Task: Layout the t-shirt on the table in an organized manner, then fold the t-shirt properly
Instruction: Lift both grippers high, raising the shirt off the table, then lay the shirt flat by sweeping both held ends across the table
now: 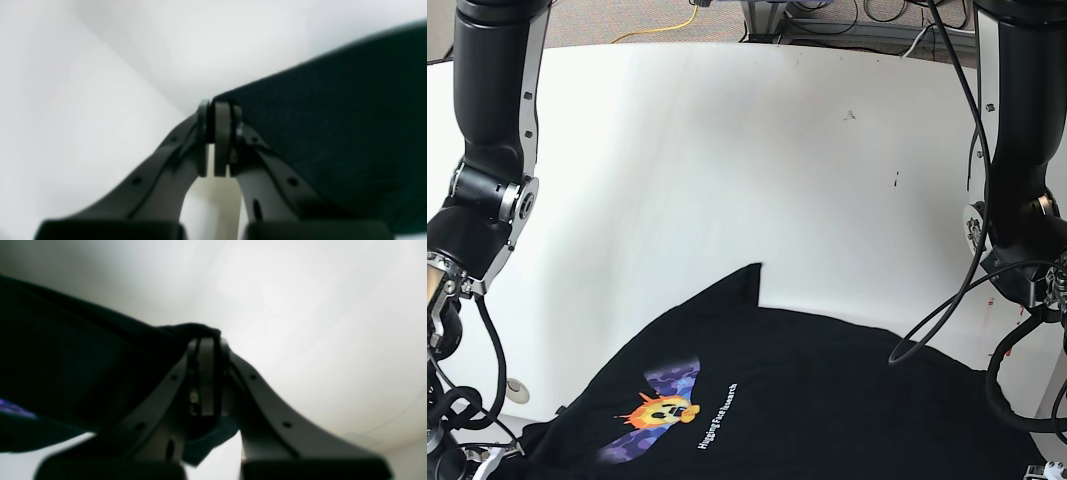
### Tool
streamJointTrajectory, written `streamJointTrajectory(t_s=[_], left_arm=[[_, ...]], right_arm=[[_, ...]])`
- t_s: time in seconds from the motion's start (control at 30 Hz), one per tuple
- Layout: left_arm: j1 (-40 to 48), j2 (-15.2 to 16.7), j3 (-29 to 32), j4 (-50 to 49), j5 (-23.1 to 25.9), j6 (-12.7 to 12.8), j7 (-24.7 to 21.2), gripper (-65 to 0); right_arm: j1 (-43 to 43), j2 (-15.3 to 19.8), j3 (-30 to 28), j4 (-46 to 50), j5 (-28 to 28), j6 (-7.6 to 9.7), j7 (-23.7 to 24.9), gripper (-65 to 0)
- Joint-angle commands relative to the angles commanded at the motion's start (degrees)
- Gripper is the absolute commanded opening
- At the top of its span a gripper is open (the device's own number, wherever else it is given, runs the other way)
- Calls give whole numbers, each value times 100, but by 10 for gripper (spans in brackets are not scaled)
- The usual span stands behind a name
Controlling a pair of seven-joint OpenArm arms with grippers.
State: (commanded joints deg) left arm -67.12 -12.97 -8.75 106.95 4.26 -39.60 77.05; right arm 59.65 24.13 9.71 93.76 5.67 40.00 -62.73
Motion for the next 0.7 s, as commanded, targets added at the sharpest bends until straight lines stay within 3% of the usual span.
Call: streamJointTrajectory(t_s=[0.17,0.43,0.7], left_arm=[[343,-105,-18,185,9,-40,295,-640],[1688,-343,-35,352,9,-40,295,-640],[3701,-299,-325,668,-9,-40,295,-640]], right_arm=[[-571,9,35,756,35,0,-510,-644],[-2259,-35,53,2040,44,0,-791,-644],[-3895,-536,607,2233,44,0,-809,-648]])
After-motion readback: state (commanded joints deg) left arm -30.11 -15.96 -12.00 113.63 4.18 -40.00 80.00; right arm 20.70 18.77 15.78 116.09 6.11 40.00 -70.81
